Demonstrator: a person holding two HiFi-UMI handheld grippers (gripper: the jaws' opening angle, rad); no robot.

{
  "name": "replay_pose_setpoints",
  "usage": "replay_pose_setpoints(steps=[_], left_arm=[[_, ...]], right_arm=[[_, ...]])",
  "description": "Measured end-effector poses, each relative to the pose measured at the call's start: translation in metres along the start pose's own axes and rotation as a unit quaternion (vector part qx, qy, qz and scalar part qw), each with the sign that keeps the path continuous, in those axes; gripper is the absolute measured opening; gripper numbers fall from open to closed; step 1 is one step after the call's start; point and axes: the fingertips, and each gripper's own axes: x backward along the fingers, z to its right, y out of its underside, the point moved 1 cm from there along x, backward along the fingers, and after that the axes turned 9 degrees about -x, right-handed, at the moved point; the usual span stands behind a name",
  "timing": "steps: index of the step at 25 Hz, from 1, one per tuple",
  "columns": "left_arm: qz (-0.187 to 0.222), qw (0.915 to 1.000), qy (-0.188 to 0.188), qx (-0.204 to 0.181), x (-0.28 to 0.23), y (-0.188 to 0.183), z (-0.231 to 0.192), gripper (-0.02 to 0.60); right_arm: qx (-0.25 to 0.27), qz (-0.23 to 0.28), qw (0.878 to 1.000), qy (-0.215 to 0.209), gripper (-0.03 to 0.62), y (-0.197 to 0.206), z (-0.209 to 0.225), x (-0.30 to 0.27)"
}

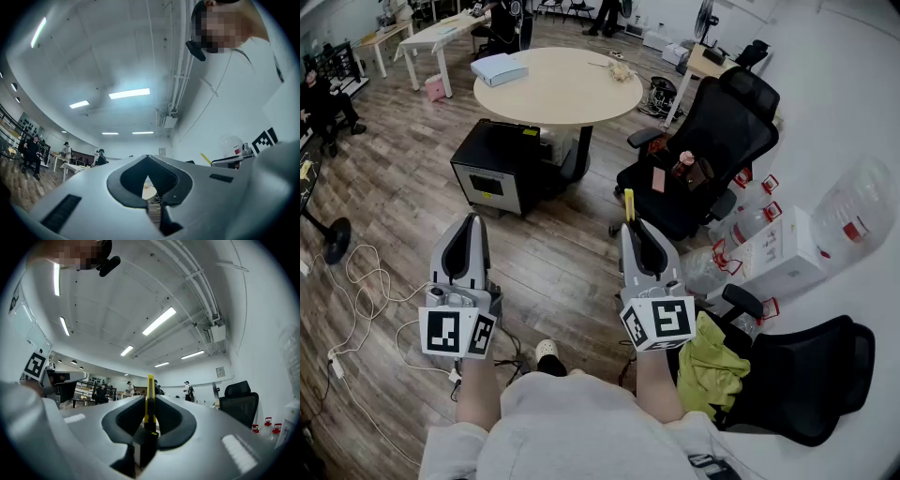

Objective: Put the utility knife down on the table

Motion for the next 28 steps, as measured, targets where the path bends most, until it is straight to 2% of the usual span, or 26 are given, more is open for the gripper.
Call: replay_pose_setpoints(steps=[9, 21, 28], left_arm=[[0.005, 1.0000, 0.003, 0.002, -0.021, 0.008, -0.017, 0.008], [0.025, 0.9994, 0.020, -0.011, -0.057, 0.022, -0.063, 0.008], [0.020, 0.9996, 0.022, -0.004, -0.079, 0.038, -0.079, 0.008]], right_arm=[[0.002, 0.001, 1.000, 0.009, 0.074, 0.006, 0.001, -0.026], [-0.004, 0.022, 1.000, 0.020, 0.074, 0.015, 0.000, -0.076], [-0.010, 0.015, 1.000, 0.023, 0.074, 0.025, 0.002, -0.102]])
